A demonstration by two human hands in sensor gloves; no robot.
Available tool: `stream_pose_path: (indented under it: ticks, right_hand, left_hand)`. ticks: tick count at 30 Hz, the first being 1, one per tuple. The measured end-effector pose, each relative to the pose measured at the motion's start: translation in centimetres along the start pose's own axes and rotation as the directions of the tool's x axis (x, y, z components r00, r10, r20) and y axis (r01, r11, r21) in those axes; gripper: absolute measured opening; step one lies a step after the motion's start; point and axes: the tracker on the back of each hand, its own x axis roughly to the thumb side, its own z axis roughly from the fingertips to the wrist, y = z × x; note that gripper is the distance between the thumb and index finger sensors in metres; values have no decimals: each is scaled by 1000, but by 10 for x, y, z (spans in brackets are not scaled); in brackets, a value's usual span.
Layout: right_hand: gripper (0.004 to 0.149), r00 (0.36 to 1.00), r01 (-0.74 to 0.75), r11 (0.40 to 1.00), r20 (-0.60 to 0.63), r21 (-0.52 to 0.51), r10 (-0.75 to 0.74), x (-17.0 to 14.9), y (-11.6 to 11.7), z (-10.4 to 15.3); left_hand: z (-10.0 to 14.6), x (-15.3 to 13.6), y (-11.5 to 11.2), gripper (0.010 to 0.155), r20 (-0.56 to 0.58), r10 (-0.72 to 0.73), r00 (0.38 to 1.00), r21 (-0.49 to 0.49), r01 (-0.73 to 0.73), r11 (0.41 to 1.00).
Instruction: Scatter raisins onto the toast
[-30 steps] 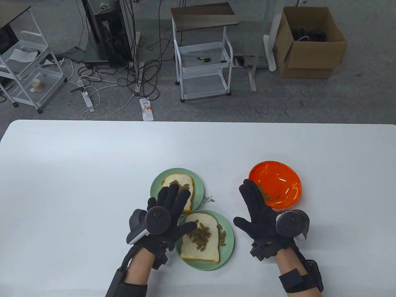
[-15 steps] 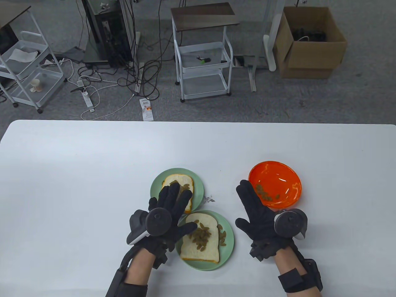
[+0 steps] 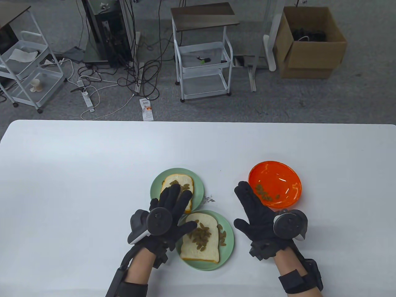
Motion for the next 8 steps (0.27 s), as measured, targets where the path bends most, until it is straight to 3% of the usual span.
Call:
stream_pose_path:
  ticks: [8]
  right_hand:
    - [90,1000,-19,1000,-16,16,19,-2,3,1]
  left_hand:
    - [-1,1,-1,92,-4,-12,1000,-12,12,1000]
